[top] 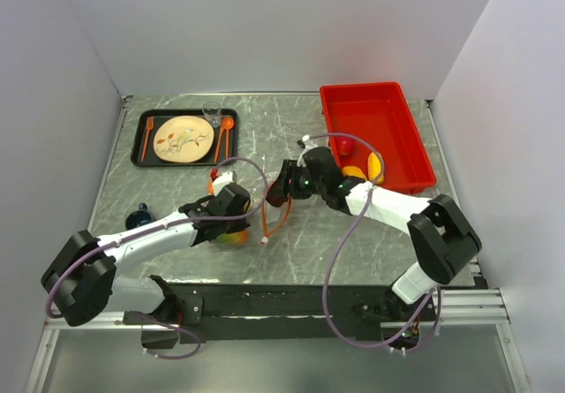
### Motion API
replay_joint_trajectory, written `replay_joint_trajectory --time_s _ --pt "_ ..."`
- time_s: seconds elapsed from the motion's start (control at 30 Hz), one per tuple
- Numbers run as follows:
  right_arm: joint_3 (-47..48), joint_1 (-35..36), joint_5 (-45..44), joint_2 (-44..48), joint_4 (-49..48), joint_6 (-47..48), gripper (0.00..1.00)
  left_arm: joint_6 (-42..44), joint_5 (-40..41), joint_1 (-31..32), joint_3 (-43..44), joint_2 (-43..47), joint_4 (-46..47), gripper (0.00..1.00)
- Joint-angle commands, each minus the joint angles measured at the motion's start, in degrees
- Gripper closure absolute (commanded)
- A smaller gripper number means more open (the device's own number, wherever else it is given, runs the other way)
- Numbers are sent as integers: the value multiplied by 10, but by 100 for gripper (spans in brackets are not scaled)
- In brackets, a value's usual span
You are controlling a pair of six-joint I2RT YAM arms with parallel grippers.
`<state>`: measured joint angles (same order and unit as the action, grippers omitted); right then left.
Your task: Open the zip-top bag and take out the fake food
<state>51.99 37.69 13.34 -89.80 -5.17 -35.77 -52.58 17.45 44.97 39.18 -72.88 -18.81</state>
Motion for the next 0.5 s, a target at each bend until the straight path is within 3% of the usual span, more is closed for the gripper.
replay_joint_trajectory --time_s 0.0,0.47 --pt "-7 -24 -21 52 10 -2 66 29 -4 -1 46 19 -7 99" --pt "-24 -161 -46 155 121 47 65 62 -11 -2 88 42 -34 99"
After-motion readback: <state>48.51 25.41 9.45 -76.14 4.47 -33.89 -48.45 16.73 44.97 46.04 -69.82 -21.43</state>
